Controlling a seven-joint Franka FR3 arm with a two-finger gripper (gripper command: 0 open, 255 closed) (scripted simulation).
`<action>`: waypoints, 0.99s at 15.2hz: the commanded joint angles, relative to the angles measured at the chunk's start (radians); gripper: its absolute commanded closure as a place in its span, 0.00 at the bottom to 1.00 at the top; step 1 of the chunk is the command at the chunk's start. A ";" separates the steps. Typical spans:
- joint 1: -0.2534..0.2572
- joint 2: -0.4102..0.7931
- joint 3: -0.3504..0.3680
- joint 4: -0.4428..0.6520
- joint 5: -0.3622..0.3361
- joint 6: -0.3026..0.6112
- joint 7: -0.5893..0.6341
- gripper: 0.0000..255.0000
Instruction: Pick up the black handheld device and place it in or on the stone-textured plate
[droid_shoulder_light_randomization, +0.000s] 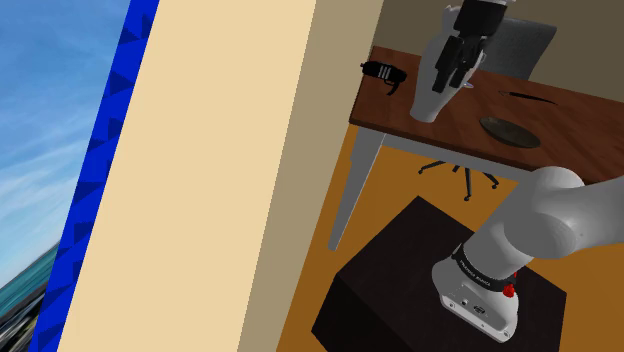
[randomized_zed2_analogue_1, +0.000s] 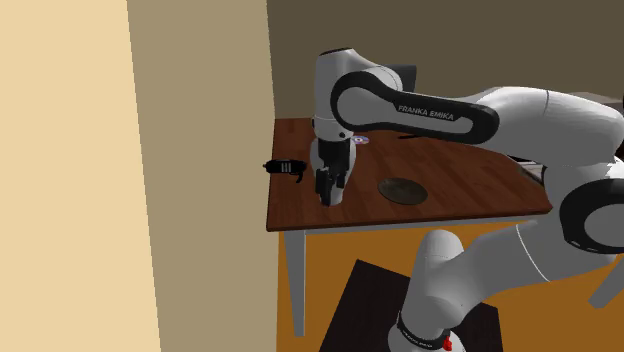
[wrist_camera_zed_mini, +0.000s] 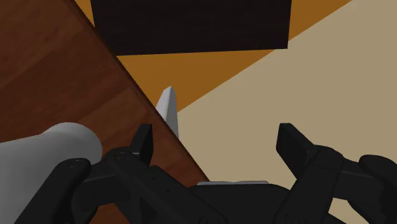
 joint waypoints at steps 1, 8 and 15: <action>0.000 0.000 0.000 0.000 0.000 0.000 0.000 0.00; 0.021 0.227 -0.119 0.134 -0.076 0.085 -0.222 0.00; 0.043 0.488 -0.217 0.335 -0.089 0.140 -0.442 0.00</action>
